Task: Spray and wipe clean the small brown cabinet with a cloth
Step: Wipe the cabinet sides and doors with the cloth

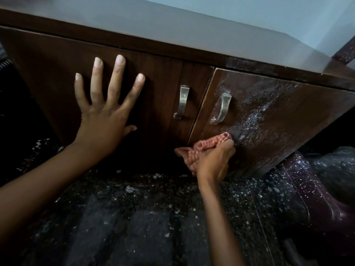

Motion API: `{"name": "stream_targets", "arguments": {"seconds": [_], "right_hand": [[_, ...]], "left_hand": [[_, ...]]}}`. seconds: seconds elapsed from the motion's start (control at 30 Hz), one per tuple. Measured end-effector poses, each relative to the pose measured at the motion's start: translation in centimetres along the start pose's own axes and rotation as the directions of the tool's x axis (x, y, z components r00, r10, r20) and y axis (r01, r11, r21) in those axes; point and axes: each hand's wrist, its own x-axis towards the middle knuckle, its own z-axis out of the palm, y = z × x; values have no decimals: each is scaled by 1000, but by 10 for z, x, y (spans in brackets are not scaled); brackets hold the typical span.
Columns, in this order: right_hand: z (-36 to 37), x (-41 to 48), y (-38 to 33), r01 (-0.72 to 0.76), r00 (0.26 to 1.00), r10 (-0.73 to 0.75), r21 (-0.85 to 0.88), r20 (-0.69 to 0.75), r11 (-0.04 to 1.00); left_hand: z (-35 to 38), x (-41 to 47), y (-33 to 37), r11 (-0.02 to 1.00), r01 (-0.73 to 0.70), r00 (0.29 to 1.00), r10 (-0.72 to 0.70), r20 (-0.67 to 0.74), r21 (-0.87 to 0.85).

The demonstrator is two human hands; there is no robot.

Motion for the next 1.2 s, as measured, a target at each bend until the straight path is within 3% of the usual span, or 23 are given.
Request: {"name": "stream_targets", "arguments": {"seconds": [0.17,0.33,0.4,0.47,0.57,0.73,0.8,0.87,0.97,1.07,1.2], "right_hand": [[16,-14,23,-104,993,109,-95,46,990],[30,-48,7,229,970,-207,-188,130,955],[24,-46,-7,368,930,-361,-203,72,907],[13,-29,-15,399,905,-422,-226,-60,889],[3,-2,-4,335,899,-393,-274,-195,901],[12,1,29,130,977,-162,-215,-141,968],[17,-10,31,187,973,-208,-194,-96,963],[15,-17,26,334,932,-348,-132,-99,933],[-7,2,8,444,860,-421,13,-289,896],[-28,32,-7,503,768,-441,11,-464,864],[-20,35,16,371,841,-314,45,-440,928]], "left_hand": [[0,0,2,1000,-8,1000,8,-11,-2],[3,-2,0,1000,-6,1000,6,-20,4],[3,-1,-1,1000,-9,1000,9,-20,1],[2,-1,-2,1000,-14,1000,14,-20,2],[1,-1,-2,1000,-19,1000,20,-18,11],[2,-1,0,1000,-7,1000,7,-12,15],[3,-2,0,1000,-10,1000,10,-16,25],[3,-2,-1,999,-10,1000,11,-25,39],[5,-3,0,998,-4,999,6,-33,61],[8,-3,-1,996,12,998,-7,-56,89],[9,-3,-3,995,5,997,2,-80,96]]}}
